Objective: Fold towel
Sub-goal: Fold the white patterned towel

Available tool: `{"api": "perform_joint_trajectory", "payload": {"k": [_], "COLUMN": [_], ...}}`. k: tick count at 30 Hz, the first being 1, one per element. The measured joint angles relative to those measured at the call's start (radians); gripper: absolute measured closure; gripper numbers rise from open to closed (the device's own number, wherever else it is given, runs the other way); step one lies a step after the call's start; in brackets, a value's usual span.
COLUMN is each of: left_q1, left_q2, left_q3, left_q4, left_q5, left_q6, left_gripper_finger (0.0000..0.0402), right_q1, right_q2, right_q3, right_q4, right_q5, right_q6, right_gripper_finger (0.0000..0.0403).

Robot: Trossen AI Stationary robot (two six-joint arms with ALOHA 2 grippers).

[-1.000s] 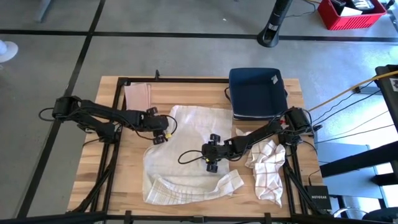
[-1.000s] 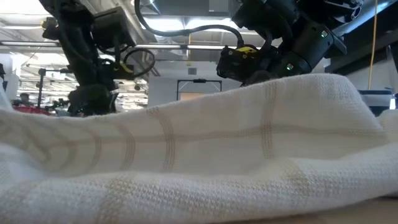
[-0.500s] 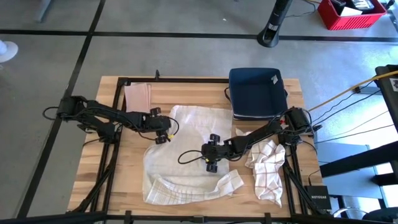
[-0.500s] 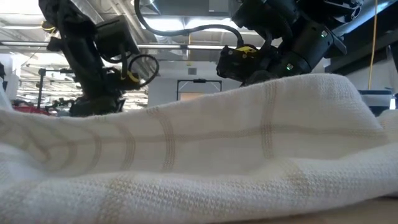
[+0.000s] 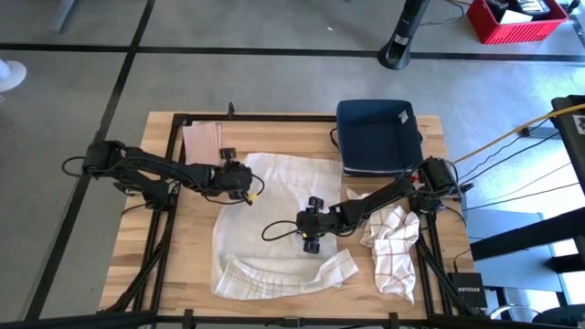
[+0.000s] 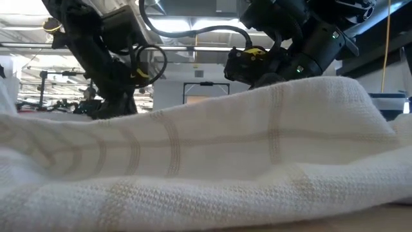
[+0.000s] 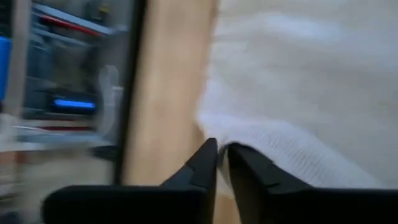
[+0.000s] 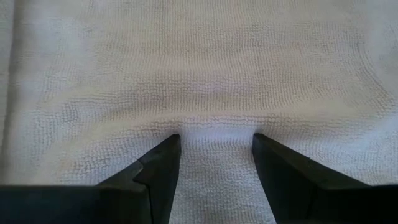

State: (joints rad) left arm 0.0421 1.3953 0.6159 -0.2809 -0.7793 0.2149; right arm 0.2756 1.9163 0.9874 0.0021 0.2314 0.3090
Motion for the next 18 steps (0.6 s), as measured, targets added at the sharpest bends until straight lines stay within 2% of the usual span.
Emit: {"api": "perform_joint_trajectory", "payload": {"k": [3, 6, 9, 13, 18], "left_q1": [0.025, 0.077, 0.131, 0.180, 0.217], "left_q2": [-0.002, -0.001, 0.000, 0.000, 0.000], "left_q3": [-0.002, -0.016, -0.039, -0.044, -0.044], "left_q4": [0.000, -0.001, -0.010, -0.103, -0.134], "left_q5": [-0.100, -0.124, -0.123, -0.092, -0.110], "left_q6": [0.126, 0.192, 0.197, 0.178, 0.160], "left_gripper_finger": [0.0395, 0.0394, 0.0382, 0.0363, 0.0315], "right_q1": [0.000, 0.000, 0.000, 0.000, 0.000], "right_q2": [0.000, 0.000, 0.000, 0.000, 0.000], "right_q3": [0.000, 0.000, 0.000, 0.000, 0.000], "right_q4": [0.000, 0.000, 0.000, 0.000, 0.000], "right_q5": [0.000, -0.007, -0.015, -0.024, -0.033], "right_q6": [0.000, 0.000, 0.000, 0.002, 0.006], "right_gripper_finger": [0.0199, 0.0199, 0.0199, 0.0199, 0.0199]}}
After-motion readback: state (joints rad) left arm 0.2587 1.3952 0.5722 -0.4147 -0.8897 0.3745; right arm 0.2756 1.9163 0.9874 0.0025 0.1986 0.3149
